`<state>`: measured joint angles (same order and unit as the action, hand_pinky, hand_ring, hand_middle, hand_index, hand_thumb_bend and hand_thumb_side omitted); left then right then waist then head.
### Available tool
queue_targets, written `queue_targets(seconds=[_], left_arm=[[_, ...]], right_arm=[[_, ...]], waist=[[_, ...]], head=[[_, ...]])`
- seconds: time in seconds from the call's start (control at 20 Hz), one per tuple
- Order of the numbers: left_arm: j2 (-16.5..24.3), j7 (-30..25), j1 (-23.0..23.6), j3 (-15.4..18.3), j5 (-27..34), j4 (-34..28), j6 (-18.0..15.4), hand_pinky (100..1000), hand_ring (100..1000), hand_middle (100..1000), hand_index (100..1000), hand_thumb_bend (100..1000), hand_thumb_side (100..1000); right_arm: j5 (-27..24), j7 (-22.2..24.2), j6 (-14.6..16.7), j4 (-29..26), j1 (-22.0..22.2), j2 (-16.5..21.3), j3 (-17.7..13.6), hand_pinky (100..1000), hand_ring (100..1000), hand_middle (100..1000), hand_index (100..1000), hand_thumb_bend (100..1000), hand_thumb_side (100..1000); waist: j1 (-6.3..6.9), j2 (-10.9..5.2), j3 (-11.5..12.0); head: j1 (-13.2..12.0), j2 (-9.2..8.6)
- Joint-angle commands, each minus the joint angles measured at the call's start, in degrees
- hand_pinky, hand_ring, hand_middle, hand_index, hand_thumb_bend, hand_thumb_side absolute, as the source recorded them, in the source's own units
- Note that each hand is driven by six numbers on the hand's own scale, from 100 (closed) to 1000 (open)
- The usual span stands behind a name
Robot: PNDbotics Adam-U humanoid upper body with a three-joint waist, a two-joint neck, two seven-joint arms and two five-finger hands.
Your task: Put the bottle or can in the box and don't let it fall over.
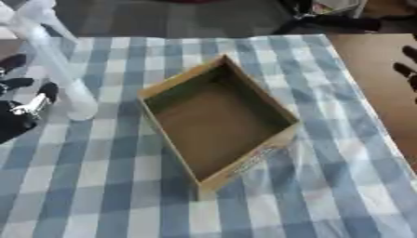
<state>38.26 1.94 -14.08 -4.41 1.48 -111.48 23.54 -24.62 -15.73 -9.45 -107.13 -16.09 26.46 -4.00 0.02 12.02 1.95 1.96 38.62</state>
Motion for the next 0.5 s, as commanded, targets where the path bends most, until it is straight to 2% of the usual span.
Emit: queue_targets(seconds=[0.05, 0.5], left_arm=[[1.7, 0.8, -1.3, 0.6, 0.0, 0.8, 0.6, 604, 918, 985, 998, 274, 486], [1.5, 0.9, -4.3, -0.1, -0.1, 5.0, 1.0, 614, 922, 987, 1000, 278, 506]], right_arm=[[-0.3, 0.2, 0.0, -0.5, -0.7, 0.9, -0.2, 946, 1000, 1000, 865, 100, 612], [-0.4, 0.1, 0.0, -0.5, -0.9, 0.7, -0.2, 946, 1000, 1000, 863, 100, 616]], waist=[[0.05, -0.57, -0.1], [0.15, 0.00, -0.4]], head=[[-0.2, -0.81], [0.0, -1.53]])
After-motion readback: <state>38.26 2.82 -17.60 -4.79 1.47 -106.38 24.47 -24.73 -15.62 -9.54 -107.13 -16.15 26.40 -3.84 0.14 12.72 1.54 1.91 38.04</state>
